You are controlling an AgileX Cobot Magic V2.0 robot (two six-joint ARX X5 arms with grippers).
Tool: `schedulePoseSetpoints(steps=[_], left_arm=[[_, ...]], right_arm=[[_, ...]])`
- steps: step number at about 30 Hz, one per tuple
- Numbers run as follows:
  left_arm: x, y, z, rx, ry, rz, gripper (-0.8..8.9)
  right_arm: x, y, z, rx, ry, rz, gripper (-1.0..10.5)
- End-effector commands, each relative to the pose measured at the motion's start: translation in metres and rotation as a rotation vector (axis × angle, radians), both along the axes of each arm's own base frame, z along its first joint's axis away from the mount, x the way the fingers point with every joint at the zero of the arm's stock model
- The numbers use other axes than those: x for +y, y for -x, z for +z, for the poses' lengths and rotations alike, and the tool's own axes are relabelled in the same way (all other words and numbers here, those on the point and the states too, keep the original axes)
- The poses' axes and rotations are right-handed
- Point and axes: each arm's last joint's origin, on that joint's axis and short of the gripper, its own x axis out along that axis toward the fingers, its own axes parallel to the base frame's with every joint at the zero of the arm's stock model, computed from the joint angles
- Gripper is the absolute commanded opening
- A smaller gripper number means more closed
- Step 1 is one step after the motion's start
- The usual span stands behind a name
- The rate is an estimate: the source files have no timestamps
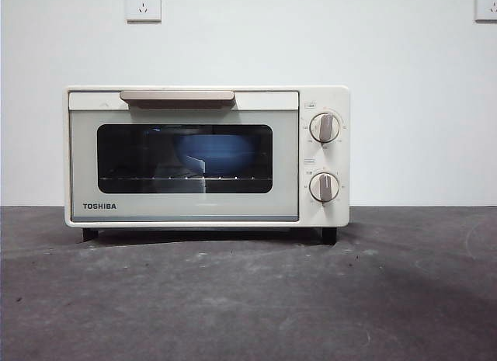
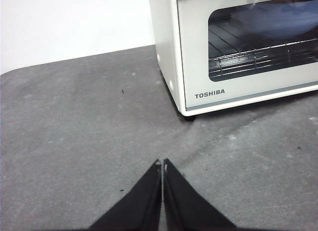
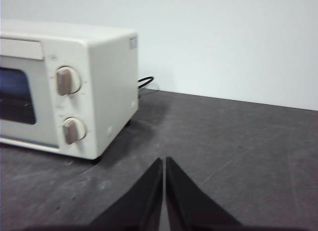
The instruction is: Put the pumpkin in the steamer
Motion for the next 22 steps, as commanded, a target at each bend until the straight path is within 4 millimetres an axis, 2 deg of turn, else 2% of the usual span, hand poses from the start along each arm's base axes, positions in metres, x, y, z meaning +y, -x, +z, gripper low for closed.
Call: schedulePoseSetpoints(steps=[1,7,22], left_arm=[[0.0,-0.001,-0.006,0.018,0.002,0.001,0.19],[0.0,-0.001,-0.006,0.018,0.002,0.001,0.19],[0.0,-0.001,-0.006,0.018,0.002,0.001,0.18]], right_arm=[[0.001,-0.001,-0.006,0.011,-0.003,0.012,0.0],[0.003,-0.002,-0.023,0.121,-0.018,0.024,0.0],[0.003,-0.002,-0.022,0.116,-0.036,0.026,0.0]])
